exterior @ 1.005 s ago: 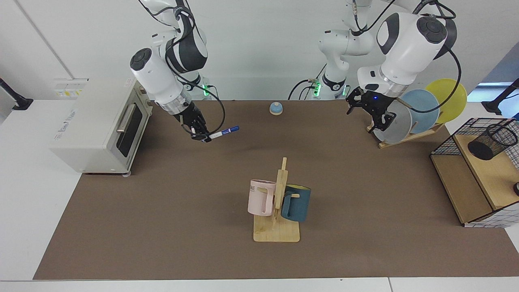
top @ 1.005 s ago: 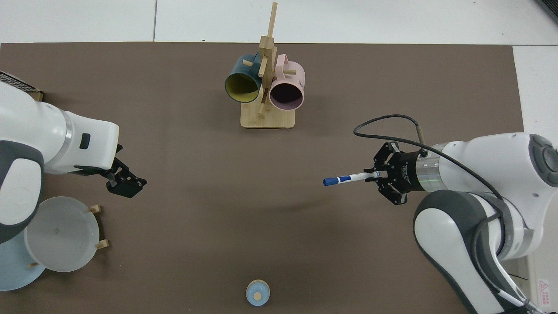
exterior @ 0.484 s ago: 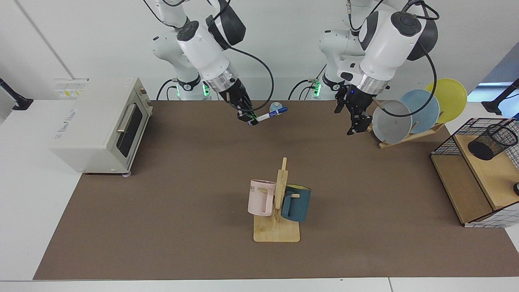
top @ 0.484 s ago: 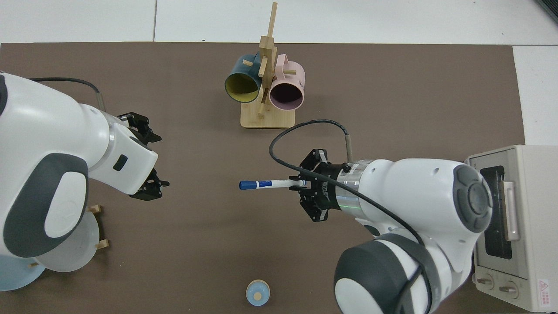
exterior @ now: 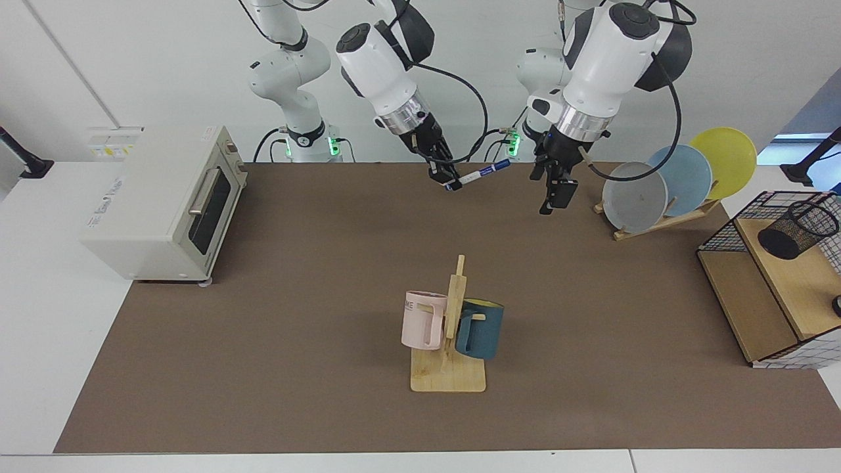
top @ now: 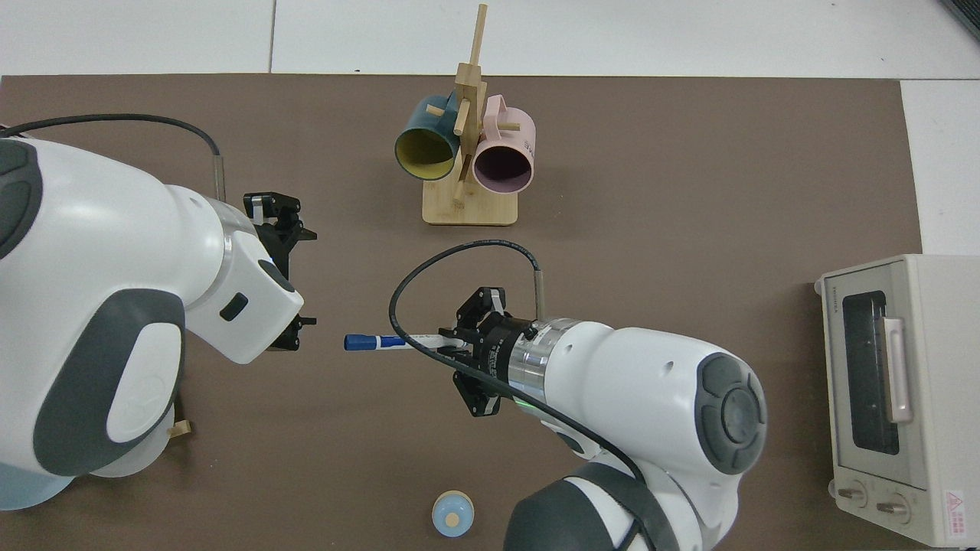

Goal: Put markers into pen holder
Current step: 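Carry the marker to the center while the left gripper approaches, then grasp the marker's capped end with the left gripper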

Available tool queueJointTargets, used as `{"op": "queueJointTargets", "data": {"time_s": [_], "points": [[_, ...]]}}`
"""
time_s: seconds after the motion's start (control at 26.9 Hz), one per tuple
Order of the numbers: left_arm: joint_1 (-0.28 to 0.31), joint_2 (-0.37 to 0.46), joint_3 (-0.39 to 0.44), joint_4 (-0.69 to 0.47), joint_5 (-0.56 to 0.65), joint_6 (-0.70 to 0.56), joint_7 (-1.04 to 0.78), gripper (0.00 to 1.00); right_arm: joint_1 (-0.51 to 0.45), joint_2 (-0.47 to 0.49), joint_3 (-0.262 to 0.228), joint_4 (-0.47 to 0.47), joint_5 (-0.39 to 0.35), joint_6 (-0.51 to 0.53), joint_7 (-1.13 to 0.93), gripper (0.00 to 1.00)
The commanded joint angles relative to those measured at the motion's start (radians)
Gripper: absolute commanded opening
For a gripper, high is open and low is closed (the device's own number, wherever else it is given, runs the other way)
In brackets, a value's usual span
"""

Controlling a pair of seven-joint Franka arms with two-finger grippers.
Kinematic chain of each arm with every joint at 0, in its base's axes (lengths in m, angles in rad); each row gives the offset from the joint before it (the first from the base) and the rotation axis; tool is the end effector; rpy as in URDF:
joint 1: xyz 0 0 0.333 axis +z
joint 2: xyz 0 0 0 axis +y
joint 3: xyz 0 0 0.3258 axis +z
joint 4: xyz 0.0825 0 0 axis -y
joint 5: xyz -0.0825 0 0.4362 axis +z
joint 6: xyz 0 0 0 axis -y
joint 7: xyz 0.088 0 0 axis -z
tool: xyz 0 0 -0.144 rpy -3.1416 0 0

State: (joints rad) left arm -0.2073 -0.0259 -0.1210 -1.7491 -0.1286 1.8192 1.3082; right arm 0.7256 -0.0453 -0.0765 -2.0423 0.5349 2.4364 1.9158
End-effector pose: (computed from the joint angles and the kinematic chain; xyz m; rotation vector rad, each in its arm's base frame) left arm 0.5811 -0.2146 0.5420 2.1271 -2.2142 0.2189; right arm 0.5031 0.3981 0.4674 -1.7973 1.8549 0.3903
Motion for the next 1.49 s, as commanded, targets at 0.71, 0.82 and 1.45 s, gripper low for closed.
{"op": "queueJointTargets", "data": {"time_s": [0.71,0.82,1.45], "points": [[0.005,-0.045,0.040,-0.009,0.018,-0.107,0.206,1.00,0.067,0.013,-0.008,0.017,0.122,0.043,0.058,0.00],[0.003,-0.045,0.061,-0.009,0.018,-0.124,0.235,1.00,0.055,0.015,-0.008,0.016,0.119,0.043,0.080,0.00],[-0.026,-0.075,-0.052,-0.007,0.018,-0.182,0.140,0.89,0.066,0.059,-0.008,0.068,0.106,0.041,0.196,0.00]]}}
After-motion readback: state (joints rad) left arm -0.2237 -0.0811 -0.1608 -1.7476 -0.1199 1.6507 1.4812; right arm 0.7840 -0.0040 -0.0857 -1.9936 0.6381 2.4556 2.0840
